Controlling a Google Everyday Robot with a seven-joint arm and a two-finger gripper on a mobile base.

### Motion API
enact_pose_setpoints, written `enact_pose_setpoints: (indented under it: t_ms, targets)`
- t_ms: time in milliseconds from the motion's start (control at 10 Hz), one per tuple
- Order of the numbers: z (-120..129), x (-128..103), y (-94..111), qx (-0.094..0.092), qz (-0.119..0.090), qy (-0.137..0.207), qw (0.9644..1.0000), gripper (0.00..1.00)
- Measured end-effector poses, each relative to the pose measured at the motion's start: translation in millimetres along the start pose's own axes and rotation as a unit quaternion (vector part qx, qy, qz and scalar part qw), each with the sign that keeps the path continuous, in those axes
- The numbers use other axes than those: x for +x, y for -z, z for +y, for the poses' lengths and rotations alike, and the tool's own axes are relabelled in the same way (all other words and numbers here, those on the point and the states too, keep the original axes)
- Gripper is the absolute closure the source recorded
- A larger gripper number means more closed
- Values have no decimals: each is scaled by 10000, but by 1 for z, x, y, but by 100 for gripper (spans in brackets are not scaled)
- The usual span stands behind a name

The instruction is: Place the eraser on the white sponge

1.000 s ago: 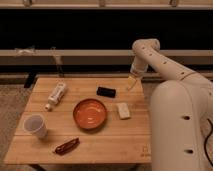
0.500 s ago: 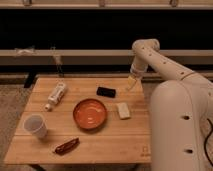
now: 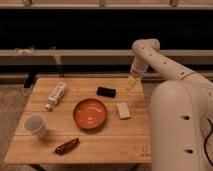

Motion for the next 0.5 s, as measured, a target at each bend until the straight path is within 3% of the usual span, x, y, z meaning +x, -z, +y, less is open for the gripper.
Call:
enact_pose_setpoints:
  t_ms: [200, 500]
  targets:
    - [14, -14, -1, 2, -99, 196, 9998, 20]
    - [65, -50, -2, -120, -261, 567, 9980, 20]
